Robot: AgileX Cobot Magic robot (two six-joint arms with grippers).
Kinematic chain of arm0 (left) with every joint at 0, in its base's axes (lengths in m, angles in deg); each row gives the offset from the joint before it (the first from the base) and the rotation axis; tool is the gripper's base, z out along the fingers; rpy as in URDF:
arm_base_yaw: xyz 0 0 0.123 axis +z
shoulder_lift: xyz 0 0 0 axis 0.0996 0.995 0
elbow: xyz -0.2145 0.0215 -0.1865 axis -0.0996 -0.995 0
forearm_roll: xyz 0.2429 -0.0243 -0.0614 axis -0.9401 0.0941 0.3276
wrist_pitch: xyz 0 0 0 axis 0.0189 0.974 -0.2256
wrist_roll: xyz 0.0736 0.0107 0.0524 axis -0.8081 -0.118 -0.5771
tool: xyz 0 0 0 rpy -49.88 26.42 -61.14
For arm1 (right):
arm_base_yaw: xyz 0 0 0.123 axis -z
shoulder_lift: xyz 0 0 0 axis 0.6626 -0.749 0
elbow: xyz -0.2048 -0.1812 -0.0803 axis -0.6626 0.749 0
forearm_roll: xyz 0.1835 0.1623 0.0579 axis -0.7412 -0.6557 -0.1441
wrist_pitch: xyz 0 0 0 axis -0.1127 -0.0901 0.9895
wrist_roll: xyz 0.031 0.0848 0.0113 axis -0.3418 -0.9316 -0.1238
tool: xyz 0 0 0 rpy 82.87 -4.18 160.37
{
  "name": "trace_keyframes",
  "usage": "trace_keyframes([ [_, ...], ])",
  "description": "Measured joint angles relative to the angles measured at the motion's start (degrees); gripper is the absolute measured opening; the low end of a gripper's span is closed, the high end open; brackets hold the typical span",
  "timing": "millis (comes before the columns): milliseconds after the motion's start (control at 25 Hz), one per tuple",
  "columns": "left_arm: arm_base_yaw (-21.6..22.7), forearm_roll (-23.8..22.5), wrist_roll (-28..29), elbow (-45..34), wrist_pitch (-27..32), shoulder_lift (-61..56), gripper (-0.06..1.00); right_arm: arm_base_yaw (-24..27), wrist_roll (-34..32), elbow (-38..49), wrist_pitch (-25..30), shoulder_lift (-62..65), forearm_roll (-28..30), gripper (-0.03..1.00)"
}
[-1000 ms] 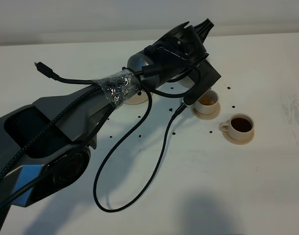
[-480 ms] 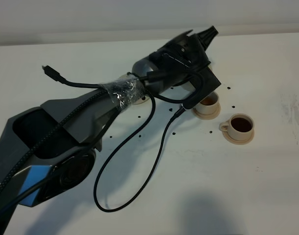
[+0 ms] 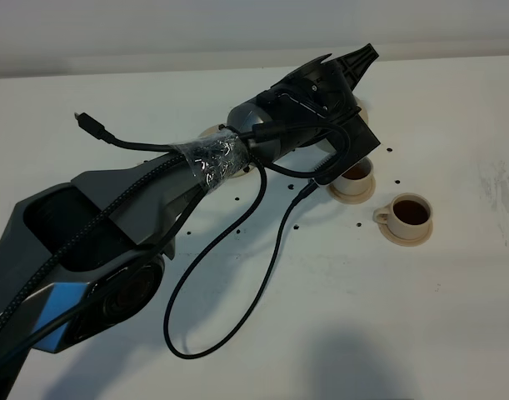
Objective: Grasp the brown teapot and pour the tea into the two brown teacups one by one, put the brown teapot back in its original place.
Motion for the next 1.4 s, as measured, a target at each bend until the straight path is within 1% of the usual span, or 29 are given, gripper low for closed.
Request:
trace_keyframes([
  [80,-0.1,-0.3,0.0,0.0,-0.3,0.0,0.08,0.0,0.0,0.0,0.0,0.0,0.0,0.41],
  [400,-0.6,-4.4,-0.1,0.0,-1.9,0.0,0.08,0.0,0.0,0.0,0.0,0.0,0.0,0.41],
  [600,-0.6,-4.9,-0.1,0.0,-1.9,0.0,0.08,0.0,0.0,0.0,0.0,0.0,0.0,0.41],
  [880,-0.6,-6.0,-1.7,0.0,-1.9,0.0,0.08,0.0,0.0,0.0,0.0,0.0,0.0,0.41],
  [1400,-0.6,-6.1,-4.8,0.0,-3.2,0.0,0.08,0.0,0.0,0.0,0.0,0.0,0.0,0.41],
])
